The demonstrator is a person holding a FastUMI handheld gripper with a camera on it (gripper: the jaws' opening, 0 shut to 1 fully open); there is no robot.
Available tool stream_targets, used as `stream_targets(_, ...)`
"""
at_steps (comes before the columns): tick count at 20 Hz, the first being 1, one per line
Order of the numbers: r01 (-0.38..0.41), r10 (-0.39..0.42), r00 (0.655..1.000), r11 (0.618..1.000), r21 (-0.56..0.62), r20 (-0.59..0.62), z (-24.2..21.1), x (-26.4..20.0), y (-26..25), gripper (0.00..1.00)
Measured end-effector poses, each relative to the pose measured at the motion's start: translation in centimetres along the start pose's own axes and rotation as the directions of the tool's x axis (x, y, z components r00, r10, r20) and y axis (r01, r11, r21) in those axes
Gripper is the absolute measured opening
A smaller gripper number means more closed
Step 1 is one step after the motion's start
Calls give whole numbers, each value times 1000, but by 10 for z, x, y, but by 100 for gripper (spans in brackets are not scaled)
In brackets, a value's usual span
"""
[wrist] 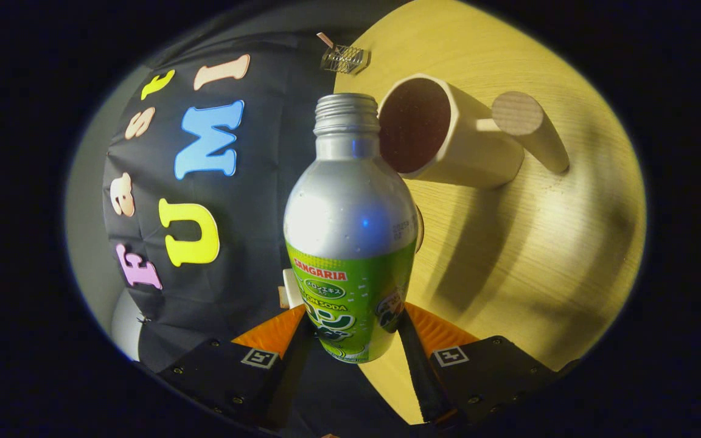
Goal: Take the bottle from table, then pour the juice into the cup, finally place the bottle on the coaster
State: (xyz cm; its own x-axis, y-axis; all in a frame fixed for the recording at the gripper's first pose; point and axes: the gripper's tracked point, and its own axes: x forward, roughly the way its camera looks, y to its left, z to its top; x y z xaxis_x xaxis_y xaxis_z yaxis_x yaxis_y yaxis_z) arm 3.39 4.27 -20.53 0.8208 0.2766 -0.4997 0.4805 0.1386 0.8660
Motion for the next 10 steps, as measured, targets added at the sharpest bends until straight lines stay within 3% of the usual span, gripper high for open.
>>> stream_targets(10,131,-111,990,947,-292,86,2,11,-20,78)
